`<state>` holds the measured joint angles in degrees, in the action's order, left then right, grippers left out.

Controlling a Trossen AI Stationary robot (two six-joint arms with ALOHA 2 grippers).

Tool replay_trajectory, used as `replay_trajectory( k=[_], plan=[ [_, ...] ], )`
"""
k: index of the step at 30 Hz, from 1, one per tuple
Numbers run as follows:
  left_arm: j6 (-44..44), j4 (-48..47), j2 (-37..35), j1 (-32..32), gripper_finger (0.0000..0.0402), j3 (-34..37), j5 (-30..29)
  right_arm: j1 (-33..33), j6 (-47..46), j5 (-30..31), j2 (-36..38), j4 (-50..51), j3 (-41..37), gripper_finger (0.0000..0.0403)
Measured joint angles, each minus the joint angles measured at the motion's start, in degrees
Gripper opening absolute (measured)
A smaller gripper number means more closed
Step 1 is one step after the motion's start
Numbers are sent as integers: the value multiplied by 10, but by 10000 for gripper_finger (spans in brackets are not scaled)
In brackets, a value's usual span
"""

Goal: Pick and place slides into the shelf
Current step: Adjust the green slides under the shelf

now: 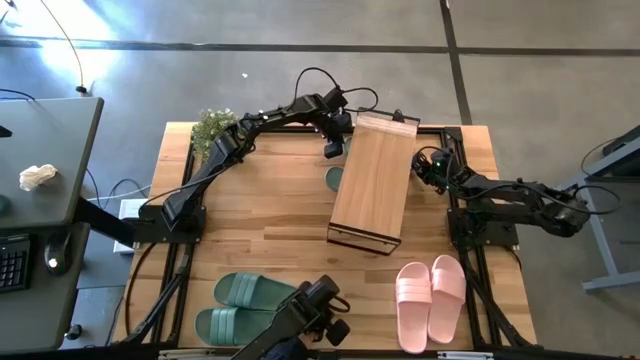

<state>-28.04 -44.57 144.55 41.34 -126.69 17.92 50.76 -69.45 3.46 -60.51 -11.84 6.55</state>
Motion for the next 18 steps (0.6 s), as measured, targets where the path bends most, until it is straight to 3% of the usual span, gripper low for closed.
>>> replay_trajectory(
  k=[18],
  plan=[
    [2,-50,-20,18,0,0,-21,-1,4,5,2,1,2,0]
  ],
)
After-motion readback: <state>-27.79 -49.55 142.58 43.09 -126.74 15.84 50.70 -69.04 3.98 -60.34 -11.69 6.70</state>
